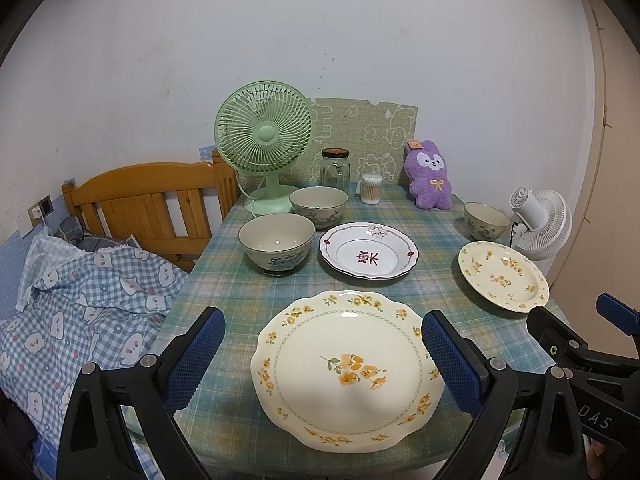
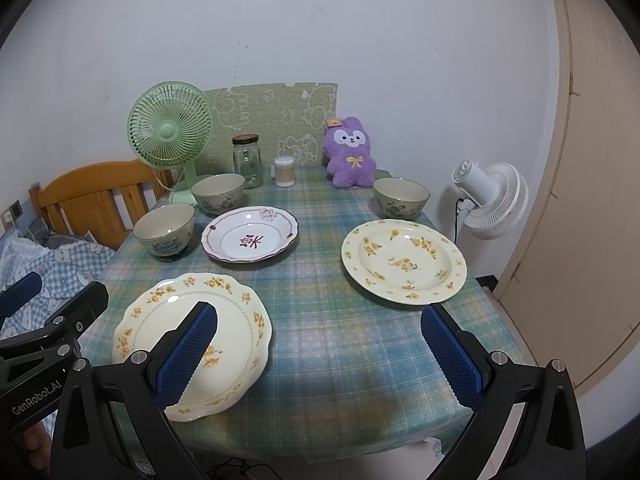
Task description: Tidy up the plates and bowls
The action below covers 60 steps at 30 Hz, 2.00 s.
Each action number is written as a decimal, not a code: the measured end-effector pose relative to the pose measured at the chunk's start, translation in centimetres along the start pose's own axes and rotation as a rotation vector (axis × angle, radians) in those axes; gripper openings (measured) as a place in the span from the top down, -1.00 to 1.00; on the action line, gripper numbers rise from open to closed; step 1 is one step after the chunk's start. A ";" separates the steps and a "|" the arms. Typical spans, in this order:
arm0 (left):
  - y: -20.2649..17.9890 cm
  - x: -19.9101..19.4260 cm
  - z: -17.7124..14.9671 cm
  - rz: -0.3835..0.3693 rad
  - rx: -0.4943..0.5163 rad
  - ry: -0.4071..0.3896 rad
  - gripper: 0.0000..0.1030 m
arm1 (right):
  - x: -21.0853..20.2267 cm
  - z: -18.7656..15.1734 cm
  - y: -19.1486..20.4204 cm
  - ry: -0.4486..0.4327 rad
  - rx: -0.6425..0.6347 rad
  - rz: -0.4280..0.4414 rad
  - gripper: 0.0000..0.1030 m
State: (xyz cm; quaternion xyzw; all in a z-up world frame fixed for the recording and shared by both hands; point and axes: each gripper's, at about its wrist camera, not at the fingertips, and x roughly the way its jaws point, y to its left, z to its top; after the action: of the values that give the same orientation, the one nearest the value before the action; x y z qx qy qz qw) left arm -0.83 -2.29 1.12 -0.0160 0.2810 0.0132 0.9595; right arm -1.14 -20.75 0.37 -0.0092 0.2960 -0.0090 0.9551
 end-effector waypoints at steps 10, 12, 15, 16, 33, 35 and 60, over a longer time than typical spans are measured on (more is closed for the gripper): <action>0.2 0.1 0.0 -0.001 0.000 0.000 -0.92 | 0.2 0.0 0.2 0.002 0.000 -0.001 -0.99; 0.3 0.1 0.1 0.000 0.000 0.000 -0.92 | 0.2 0.0 0.2 0.002 -0.001 -0.001 -0.99; 0.4 0.1 0.1 0.000 -0.001 0.001 -0.92 | 0.2 0.0 0.2 0.001 0.000 -0.002 -0.99; 0.4 0.1 0.1 0.000 -0.001 0.001 -0.92 | 0.2 0.1 0.2 0.002 0.001 -0.003 -0.99; 2.2 4.5 0.8 0.011 -0.029 0.119 -0.66 | 5.3 1.4 3.3 0.131 -0.016 0.071 -0.80; 2.4 5.5 0.8 0.012 -0.032 0.143 -0.63 | 6.4 1.6 3.8 0.151 -0.023 0.078 -0.77; 5.4 16.6 -2.7 0.011 -0.070 0.455 -0.28 | 18.4 -1.8 8.6 0.486 -0.054 0.069 -0.31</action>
State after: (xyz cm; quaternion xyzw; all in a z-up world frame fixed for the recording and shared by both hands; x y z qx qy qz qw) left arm 11.50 3.26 -10.21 -0.0503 0.4896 0.0240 0.8702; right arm 13.11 -12.59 -11.75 -0.0221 0.5173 0.0297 0.8550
